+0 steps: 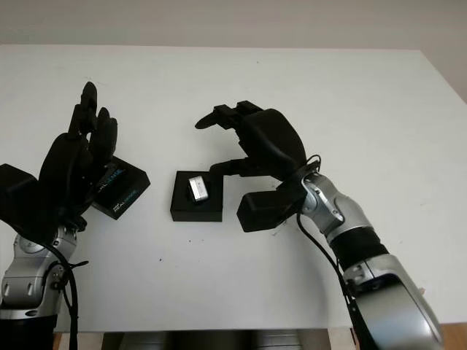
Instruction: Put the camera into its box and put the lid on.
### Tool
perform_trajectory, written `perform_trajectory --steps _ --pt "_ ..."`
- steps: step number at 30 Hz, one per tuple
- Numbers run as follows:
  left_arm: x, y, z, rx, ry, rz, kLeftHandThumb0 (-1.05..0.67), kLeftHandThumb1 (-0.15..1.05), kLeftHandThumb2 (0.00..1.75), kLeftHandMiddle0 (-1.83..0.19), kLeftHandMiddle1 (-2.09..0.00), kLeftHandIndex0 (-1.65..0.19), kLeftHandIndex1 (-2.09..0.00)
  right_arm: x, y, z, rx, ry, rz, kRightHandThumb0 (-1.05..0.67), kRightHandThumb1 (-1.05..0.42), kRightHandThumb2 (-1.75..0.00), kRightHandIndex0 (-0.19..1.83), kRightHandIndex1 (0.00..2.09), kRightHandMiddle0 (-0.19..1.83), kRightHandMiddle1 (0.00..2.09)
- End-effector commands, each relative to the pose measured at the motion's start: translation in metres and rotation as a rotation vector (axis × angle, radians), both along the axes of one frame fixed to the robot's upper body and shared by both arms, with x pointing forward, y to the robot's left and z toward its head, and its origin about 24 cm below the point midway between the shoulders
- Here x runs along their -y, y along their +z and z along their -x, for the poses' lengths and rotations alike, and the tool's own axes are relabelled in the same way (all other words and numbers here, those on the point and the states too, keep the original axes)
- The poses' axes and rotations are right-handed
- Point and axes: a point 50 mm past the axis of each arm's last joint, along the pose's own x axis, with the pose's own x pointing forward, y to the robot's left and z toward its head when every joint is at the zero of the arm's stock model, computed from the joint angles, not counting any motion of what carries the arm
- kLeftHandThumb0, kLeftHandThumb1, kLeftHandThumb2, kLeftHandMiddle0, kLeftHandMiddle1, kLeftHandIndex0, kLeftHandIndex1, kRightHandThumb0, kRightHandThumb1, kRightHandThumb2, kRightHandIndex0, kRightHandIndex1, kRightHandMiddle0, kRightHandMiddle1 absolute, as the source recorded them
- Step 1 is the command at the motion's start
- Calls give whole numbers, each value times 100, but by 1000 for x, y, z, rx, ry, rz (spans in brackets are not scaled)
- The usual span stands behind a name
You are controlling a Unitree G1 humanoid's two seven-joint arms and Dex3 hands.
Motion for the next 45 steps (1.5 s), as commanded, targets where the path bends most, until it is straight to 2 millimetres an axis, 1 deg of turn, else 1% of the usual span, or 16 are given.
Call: perform_trajectory --steps 1,6,10,13,16,18,21,24,29,38,45 --pt "0 0 3 2 4 -6 -69 105 48 19 0 19 0 2 19 5 38 60 -4 -55 -84 -5 32 63 27 79" --pt "1 -1 2 -8 6 4 -69 105 47 19 0 19 0 6 38 20 91 127 11 -61 -84 -6 29 67 23 85" --pt "2 -2 0 -13 2 -3 -69 105 48 19 0 19 0 8 46 30 109 155 4 -62 -84 -6 27 68 22 86" --pt "2 -2 -1 -13 1 -4 -70 105 48 19 0 19 0 9 50 38 113 181 -6 -61 -83 -5 27 69 23 86" --pt "2 -1 -1 -5 -1 -3 -69 105 49 19 0 19 0 8 50 47 99 204 22 -62 -84 -5 27 67 24 83" --pt "1 -1 -1 -6 0 5 -70 105 48 19 0 19 0 5 46 50 95 217 34 -64 -84 -5 29 66 26 82" --pt "1 -2 -1 -9 2 6 -70 105 48 19 0 19 0 2 39 50 78 219 51 -65 -84 -5 26 67 24 84" --pt "2 -2 -1 -9 6 6 -70 105 48 19 0 19 0 -2 24 48 53 209 72 -64 -84 -5 21 74 18 93" --pt "1 -2 0 -5 5 9 -69 105 48 19 0 19 0 -7 6 41 66 181 81 -68 -84 -6 24 79 20 97" --pt "2 -3 1 -12 -1 4 -69 105 48 19 0 19 0 -18 -13 30 25 163 57 -68 -88 -6 25 79 20 97" --pt "3 -4 1 -7 -4 -13 -70 105 50 19 0 19 0 -23 -21 25 17 168 48 -68 -90 -6 26 79 19 96"
